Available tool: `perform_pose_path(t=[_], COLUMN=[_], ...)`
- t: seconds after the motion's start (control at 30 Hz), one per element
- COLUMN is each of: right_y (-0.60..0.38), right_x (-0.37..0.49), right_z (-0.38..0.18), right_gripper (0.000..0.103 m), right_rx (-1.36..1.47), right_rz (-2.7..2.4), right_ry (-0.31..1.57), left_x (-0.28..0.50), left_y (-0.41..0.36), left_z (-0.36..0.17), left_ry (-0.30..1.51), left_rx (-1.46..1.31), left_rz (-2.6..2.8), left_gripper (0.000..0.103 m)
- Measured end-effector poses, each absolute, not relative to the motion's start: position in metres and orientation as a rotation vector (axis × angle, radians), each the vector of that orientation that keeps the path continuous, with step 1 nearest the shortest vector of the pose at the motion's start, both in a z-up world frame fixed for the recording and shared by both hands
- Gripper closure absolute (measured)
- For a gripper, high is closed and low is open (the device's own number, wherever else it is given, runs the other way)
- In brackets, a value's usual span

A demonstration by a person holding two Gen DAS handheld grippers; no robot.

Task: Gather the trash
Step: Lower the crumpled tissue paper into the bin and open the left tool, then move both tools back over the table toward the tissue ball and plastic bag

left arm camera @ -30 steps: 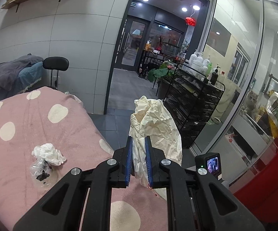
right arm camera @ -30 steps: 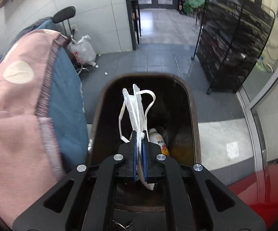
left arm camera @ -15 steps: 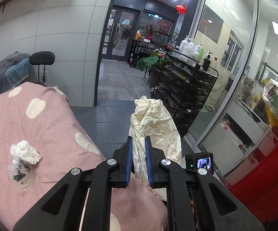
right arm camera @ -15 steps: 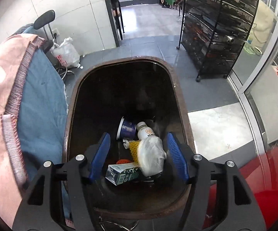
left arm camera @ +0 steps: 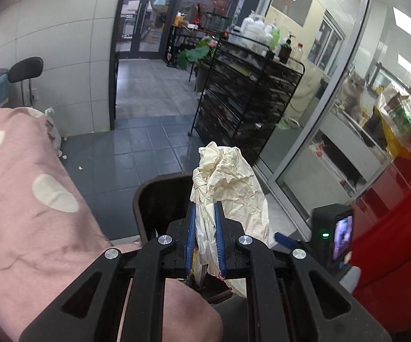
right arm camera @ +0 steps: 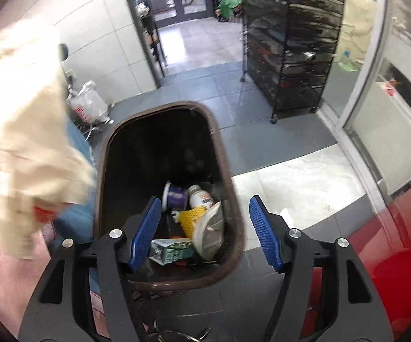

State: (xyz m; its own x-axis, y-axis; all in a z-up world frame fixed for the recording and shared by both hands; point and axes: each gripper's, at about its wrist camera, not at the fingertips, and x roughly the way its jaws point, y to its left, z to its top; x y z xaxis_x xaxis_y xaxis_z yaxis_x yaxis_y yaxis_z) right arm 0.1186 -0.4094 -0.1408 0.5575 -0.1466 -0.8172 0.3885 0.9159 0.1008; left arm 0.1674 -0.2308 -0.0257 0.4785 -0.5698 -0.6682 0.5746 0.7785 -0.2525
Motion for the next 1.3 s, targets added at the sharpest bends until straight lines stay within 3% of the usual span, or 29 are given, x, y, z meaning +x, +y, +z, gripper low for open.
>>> perform_pose_path(t=[0.7, 0.77, 0.83, 0.9, 1.1, 1.3], right_y=[-0.457, -0.457, -0.456, -0.453, -0.441, -0.417], right_x=[0.082, 0.082, 0.084, 0.085, 0.089, 0.100], right_z=[-0.148, -0.146, -0.144, -0.141, -0.128, -0.113], right_gripper=[0.037, 0.037, 0.037, 0.037, 0.029, 0.029], right_rx=[0.309, 0.320, 0.317, 0.321, 0.312, 0.297], right_rz=[-0.551, -0.532, -0.525, -0.514, -0.472, -0.396], right_ry=[0.967, 0.961, 0.955, 0.942, 0.905, 0.882], left_x=[0.183, 0.183, 0.180, 0.175, 0.158, 0.138], left_y=[-0.267, -0.270, -0.270, -0.264, -0.246, -0.217], left_z=[-0.084, -0.084, -0.082, -0.074, -0.053, -0.030], left_ry=[0.956, 0.960, 0.956, 0.924, 0.853, 0.780], left_rx=[0.152, 0.162, 0.160, 0.136, 0.125, 0.091], left_rz=[-0.614, -0.624, -0.626, -0.626, -0.638, -0.622], left_gripper=[0.090, 0.083, 0.045, 0.027, 0.019, 0.011])
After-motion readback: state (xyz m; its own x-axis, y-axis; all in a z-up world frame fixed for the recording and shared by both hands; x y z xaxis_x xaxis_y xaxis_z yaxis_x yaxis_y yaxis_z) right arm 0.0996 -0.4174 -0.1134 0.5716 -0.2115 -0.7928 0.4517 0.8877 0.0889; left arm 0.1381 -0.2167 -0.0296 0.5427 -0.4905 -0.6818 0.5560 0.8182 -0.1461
